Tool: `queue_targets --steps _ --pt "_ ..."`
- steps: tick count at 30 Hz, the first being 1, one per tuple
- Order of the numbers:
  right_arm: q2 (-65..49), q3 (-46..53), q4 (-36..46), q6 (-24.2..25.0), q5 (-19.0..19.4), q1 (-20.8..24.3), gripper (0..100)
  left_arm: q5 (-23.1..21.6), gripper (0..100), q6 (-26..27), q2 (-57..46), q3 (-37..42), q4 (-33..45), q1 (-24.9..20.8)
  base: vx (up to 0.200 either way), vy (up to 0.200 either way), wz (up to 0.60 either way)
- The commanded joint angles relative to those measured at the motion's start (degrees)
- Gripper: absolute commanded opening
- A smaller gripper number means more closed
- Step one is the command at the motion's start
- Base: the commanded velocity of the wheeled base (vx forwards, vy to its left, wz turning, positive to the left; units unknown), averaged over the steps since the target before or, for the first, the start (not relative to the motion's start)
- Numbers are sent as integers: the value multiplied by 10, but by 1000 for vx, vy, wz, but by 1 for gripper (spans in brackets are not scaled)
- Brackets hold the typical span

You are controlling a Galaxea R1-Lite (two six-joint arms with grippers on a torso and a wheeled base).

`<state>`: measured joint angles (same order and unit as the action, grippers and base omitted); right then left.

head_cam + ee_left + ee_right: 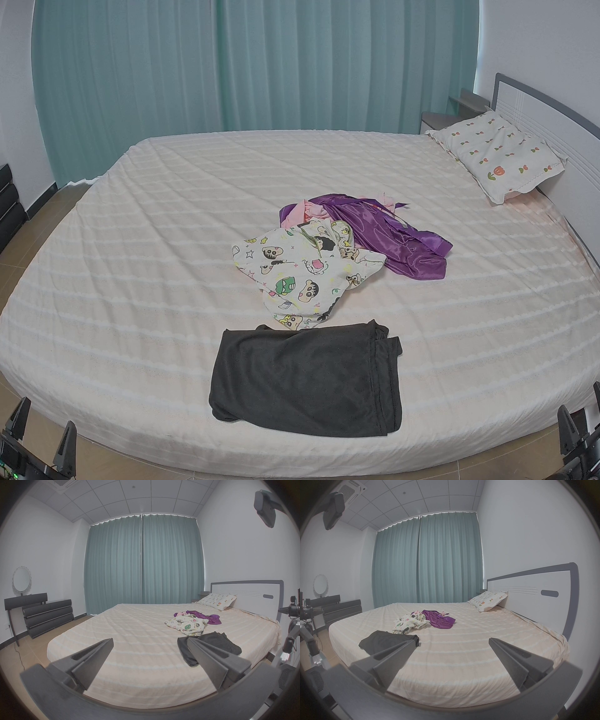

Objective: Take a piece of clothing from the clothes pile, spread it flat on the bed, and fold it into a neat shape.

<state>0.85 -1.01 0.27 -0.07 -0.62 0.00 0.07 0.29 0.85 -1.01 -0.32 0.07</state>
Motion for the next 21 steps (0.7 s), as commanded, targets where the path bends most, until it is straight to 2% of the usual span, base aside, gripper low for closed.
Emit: queue_targets --steps 1,21 --pt "-9 10 0 0 0 0 100 0 100 0 -7 10 0 0 0 0 0" --pt "-9 10 0 13 -2 0 100 1 100 0 -7 10 0 1 0 0 0"
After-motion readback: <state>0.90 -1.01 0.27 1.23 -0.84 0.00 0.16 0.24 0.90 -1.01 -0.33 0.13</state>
